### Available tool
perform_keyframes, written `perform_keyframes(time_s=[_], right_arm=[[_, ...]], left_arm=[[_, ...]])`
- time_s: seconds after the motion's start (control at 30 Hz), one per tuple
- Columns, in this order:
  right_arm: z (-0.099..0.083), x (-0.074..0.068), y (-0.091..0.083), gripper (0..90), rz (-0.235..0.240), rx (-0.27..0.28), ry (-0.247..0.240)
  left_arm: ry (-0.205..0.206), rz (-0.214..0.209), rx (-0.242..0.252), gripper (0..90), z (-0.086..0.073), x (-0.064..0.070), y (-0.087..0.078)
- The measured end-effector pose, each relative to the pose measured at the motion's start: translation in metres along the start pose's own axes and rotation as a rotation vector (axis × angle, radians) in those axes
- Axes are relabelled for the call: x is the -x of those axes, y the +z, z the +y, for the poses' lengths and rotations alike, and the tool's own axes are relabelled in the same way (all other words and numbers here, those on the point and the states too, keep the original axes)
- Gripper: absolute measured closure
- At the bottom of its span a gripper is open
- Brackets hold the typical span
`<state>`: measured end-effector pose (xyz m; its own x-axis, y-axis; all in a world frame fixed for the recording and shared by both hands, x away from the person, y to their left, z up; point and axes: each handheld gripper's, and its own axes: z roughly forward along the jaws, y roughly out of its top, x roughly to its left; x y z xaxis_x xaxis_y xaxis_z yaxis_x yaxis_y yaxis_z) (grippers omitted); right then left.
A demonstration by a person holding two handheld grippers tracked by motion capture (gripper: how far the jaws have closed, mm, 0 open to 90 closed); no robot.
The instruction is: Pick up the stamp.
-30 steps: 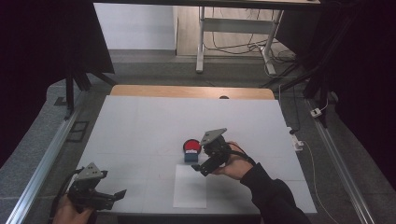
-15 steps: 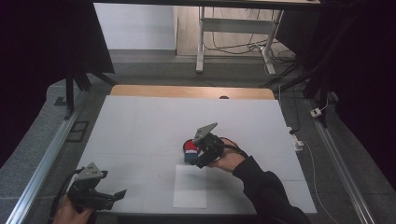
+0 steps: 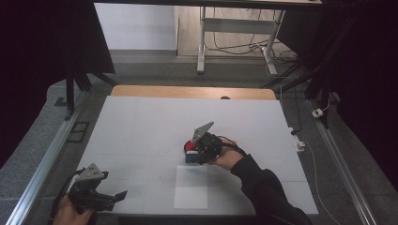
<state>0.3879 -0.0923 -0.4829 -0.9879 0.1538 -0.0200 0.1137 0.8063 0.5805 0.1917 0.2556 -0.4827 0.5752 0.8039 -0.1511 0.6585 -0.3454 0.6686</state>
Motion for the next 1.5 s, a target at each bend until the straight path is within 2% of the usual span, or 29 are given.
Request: perform_keyframes(time_s=[0.17, 0.33, 0.47, 0.67, 1.0, 1.2, 1.23, 1.47, 1.5], right_arm=[[0.000, 0.001, 0.002, 56.0, 0.000, 0.005, -0.006], [0.000, 0.001, 0.001, 66.2, -0.012, 0.002, -0.023], [0.000, 0.001, 0.001, 69.5, 0.001, 0.002, -0.017], [0.001, 0.000, 0.001, 70.0, 0.000, 0.002, -0.019], [0.003, -0.002, -0.007, 70.1, -0.004, 0.037, -0.012], [0.006, -0.008, -0.015, 70.2, 0.002, 0.064, 0.008], [0.007, -0.011, -0.020, 70.2, 0.011, 0.083, 0.028], [0.008, -0.019, -0.031, 70.2, 0.009, 0.111, 0.042], [0.008, -0.021, -0.033, 70.3, 0.012, 0.117, 0.057]], left_arm=[[0.000, -0.001, -0.001, 1.3, 0.000, 0.000, 0.000], [0.002, 0.001, -0.002, 1.2, 0.000, 0.000, 0.000], [0.002, 0.001, -0.002, 1.3, 0.000, 0.000, 0.000], [0.002, 0.000, -0.001, 1.2, 0.000, 0.000, 0.000], [0.001, 0.000, -0.002, 1.3, 0.000, 0.000, 0.000], [0.003, 0.000, -0.001, 1.5, 0.000, 0.000, 0.000], [0.003, -0.001, -0.001, 1.6, 0.000, 0.000, 0.000], [0.005, -0.002, -0.002, 1.7, 0.000, 0.000, 0.000], [0.005, -0.002, -0.002, 1.7, 0.000, 0.000, 0.000]])
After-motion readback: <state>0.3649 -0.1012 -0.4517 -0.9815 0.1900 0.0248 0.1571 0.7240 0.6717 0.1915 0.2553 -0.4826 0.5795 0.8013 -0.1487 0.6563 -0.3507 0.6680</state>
